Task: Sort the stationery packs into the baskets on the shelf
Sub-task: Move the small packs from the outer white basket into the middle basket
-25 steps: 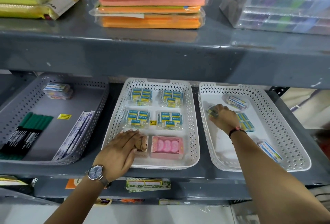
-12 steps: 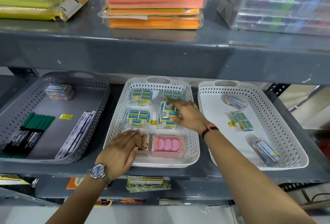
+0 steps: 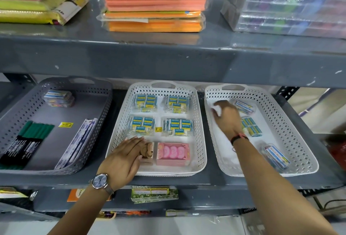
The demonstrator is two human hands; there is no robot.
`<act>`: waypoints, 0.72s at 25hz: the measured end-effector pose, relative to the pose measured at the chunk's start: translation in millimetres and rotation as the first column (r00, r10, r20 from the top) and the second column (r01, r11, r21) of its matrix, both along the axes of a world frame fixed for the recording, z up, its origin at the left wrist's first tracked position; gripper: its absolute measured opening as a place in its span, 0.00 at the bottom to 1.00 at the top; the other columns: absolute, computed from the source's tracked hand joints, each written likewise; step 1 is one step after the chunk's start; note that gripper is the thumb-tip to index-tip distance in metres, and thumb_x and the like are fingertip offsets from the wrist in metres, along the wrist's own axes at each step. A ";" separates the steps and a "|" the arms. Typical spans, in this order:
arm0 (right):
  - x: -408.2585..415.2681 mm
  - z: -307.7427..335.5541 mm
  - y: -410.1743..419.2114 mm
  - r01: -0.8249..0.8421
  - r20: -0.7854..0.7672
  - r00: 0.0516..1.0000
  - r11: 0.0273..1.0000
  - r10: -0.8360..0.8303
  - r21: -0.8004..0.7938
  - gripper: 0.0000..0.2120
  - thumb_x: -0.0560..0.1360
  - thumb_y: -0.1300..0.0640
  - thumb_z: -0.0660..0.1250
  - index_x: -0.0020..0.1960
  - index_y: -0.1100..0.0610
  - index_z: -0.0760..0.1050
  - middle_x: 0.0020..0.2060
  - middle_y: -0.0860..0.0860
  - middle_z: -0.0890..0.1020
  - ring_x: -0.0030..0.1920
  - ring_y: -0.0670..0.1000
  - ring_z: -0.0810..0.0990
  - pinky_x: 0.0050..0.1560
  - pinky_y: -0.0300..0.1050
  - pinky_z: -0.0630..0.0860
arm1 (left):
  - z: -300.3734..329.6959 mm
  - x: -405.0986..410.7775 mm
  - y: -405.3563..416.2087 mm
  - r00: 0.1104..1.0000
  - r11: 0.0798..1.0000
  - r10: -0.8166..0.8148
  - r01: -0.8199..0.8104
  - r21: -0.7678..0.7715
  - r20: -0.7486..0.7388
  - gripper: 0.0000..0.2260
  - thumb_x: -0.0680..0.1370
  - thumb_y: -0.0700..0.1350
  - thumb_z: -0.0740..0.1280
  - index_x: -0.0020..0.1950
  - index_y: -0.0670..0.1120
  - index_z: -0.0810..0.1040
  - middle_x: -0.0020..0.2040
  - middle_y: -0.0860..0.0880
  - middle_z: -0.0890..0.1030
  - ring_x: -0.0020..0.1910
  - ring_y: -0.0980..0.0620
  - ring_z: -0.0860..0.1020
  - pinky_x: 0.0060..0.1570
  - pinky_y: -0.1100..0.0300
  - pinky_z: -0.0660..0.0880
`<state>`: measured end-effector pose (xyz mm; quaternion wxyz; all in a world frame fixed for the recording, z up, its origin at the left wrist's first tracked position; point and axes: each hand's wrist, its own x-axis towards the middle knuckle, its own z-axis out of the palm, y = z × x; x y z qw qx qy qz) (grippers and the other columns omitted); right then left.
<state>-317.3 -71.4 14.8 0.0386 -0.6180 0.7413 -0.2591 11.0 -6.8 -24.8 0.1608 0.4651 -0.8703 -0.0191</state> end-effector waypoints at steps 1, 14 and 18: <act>-21.6 -6.2 2.2 0.146 -0.004 0.989 0.989 -0.146 0.021 0.15 0.75 0.58 0.64 0.59 0.62 0.75 0.59 0.62 0.79 0.56 0.62 0.78 0.62 0.54 0.73 | 0.2 -0.2 -0.1 1.000 1.000 -0.005 0.005 -0.003 -0.002 0.28 0.81 0.53 0.41 0.61 0.40 0.75 0.58 0.42 0.81 0.60 0.50 0.72 0.70 0.67 0.50; -52.6 -11.7 8.3 0.374 0.153 0.886 0.869 -0.438 0.323 0.23 0.74 0.48 0.62 0.62 0.62 0.65 0.58 0.66 0.78 0.59 0.65 0.76 0.58 0.56 0.73 | -0.6 -0.6 0.4 1.000 1.000 0.004 -0.003 -0.014 0.009 0.29 0.81 0.52 0.40 0.60 0.40 0.77 0.57 0.43 0.81 0.59 0.49 0.74 0.70 0.66 0.51; 30.3 28.4 -7.1 -0.018 0.262 0.965 0.998 0.003 0.054 0.20 0.72 0.50 0.67 0.58 0.59 0.68 0.54 0.59 0.82 0.55 0.59 0.80 0.56 0.52 0.75 | -0.9 -0.3 0.3 1.000 1.000 0.012 -0.012 0.002 0.010 0.29 0.81 0.52 0.40 0.60 0.40 0.77 0.57 0.43 0.81 0.57 0.47 0.79 0.68 0.65 0.53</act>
